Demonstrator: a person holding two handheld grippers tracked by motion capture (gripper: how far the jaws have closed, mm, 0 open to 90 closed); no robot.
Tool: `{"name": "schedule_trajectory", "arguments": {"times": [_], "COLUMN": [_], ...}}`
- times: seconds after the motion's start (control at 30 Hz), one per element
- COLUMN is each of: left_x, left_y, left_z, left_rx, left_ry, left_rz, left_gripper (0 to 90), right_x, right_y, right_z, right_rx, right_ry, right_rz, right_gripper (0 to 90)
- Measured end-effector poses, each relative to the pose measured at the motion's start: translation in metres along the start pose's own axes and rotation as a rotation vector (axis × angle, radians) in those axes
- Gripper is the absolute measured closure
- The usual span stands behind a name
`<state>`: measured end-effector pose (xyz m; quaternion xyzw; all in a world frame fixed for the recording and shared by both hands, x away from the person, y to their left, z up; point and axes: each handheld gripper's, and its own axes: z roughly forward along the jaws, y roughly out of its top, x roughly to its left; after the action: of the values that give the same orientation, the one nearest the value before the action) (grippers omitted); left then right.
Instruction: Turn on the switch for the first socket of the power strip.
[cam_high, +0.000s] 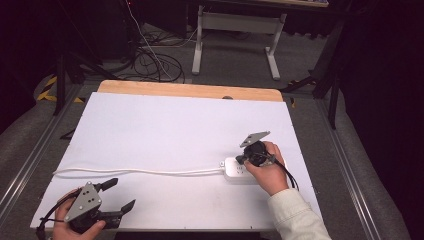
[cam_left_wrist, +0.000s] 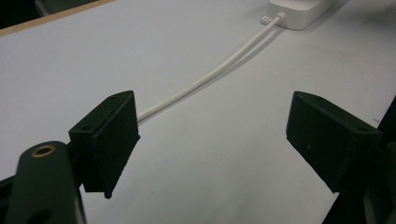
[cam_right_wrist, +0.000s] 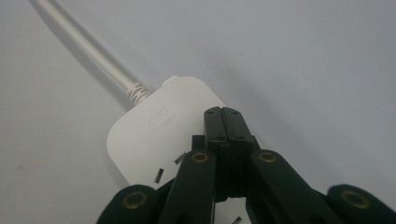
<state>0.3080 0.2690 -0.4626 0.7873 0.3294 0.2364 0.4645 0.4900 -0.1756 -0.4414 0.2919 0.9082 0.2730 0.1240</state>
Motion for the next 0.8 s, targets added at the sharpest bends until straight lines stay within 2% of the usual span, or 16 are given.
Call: {"name": "schedule_trajectory", "arguments": {"times": [0.23, 0.33, 0.43, 0.5, 0.57, 0.67, 0.8], "left_x": [-0.0002, -0.0002, -0.0004, -0.0002, -0.0001, -0.0006, -0.0003], "left_y": [0.0003, 0.0004, 0.0003, 0.0003, 0.0004, 0.0007, 0.0002], "left_z": [0.0, -0.0001, -0.0005, -0.0003, 0.0, -0.0002, -0.0007], "left_rx": [0.0, -0.001, -0.001, -0.002, 0.0, -0.005, -0.003], "left_ry": [0.0, 0.002, 0.0, 0.0, -0.001, -0.004, -0.004], "left_rz": [0.005, 0.005, 0.002, 0.002, 0.004, 0.001, -0.007], "left_gripper": [17.7, 17.7, 17.7, 17.7, 17.6, 17.5, 17.5], "right_x": [0.0008, -0.0016, -0.0018, -0.0013, 0.002, 0.003, 0.0004], "right_y": [0.0012, 0.0013, 0.0014, 0.0016, 0.0028, 0.0034, 0.0031], "right_z": [0.001, 0.0013, 0.0015, 0.0015, 0.0027, 0.0028, 0.0021], "right_rx": [0.012, 0.015, 0.017, 0.02, 0.034, 0.039, 0.029], "right_ry": [-0.003, 0.011, 0.013, 0.01, -0.009, -0.018, -0.001], "right_rz": [-0.001, 0.02, 0.017, 0.015, -0.01, -0.008, 0.007], "right_gripper": [90.0, 90.0, 90.0, 90.0, 90.0, 90.0, 90.0]}}
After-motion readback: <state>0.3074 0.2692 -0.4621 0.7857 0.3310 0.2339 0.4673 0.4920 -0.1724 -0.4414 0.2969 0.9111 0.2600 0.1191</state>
